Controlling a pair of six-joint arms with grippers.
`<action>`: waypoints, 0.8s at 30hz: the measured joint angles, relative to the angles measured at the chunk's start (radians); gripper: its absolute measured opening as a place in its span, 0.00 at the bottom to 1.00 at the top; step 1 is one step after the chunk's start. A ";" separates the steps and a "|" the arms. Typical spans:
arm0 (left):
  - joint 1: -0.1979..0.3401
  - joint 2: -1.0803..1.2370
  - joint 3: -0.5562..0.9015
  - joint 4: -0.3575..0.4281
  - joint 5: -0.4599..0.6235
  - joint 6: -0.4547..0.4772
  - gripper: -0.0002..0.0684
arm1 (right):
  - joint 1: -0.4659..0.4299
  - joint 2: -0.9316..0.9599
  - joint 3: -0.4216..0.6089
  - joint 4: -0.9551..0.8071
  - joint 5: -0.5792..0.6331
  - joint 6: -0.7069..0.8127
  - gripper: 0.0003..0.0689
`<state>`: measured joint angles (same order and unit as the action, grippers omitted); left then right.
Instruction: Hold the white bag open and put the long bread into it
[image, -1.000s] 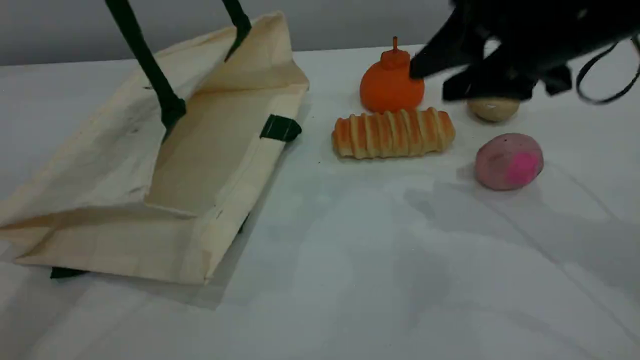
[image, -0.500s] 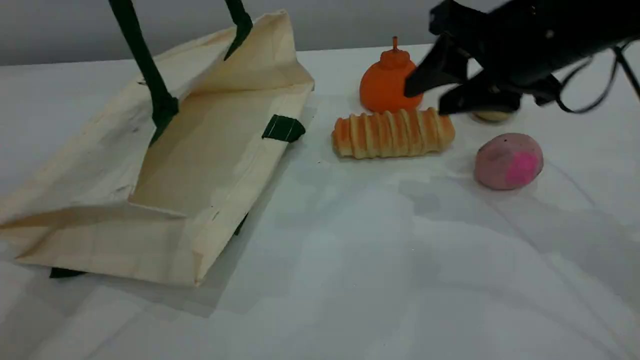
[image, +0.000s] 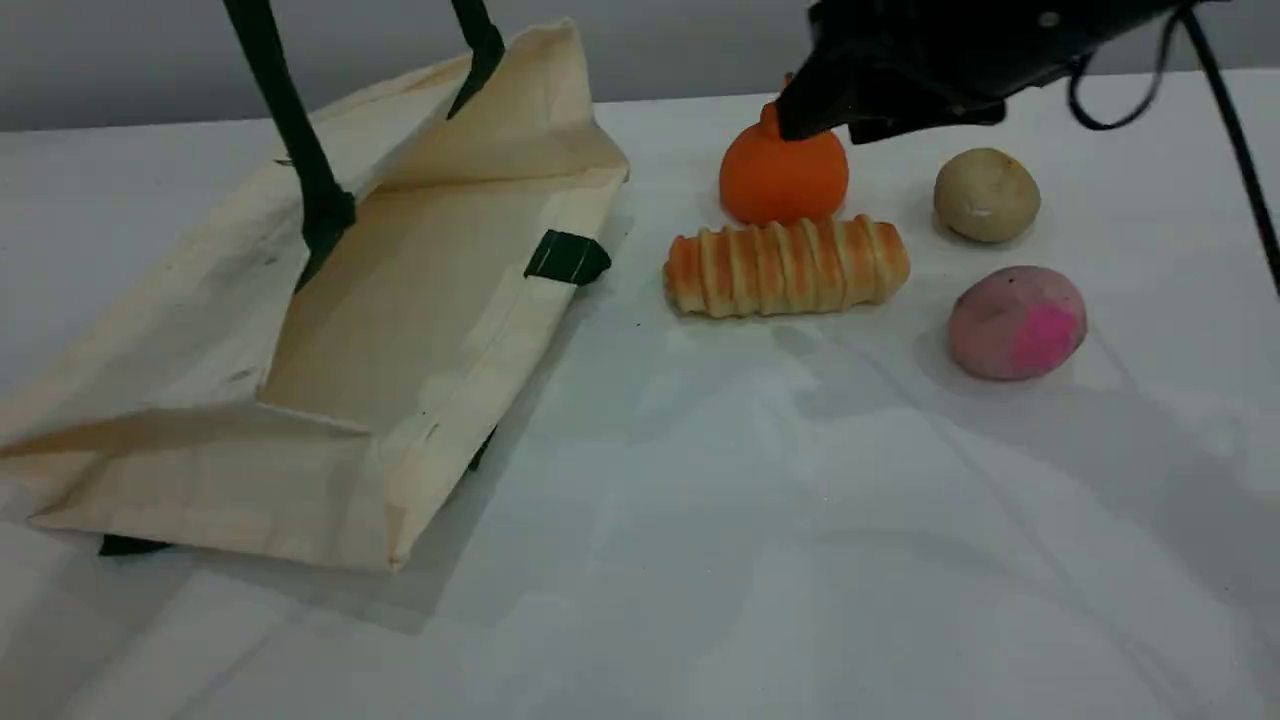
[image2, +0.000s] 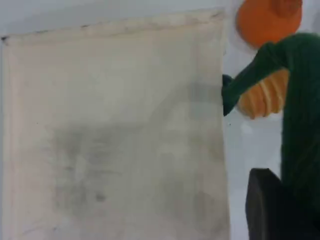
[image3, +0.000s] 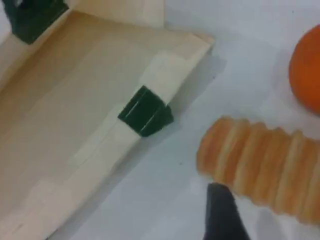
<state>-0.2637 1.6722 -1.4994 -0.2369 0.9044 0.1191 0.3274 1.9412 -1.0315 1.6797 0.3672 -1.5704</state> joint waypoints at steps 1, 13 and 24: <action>0.000 0.000 0.000 -0.002 0.000 0.001 0.11 | 0.015 0.012 -0.012 0.000 -0.029 0.000 0.54; 0.000 0.000 0.000 -0.002 0.000 0.004 0.12 | 0.064 0.190 -0.144 0.003 -0.280 0.000 0.54; 0.000 0.000 0.000 -0.006 -0.006 0.004 0.11 | 0.073 0.291 -0.156 -0.002 -0.305 0.000 0.54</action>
<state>-0.2637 1.6722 -1.4994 -0.2429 0.8987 0.1228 0.4006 2.2327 -1.1875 1.6774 0.0624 -1.5706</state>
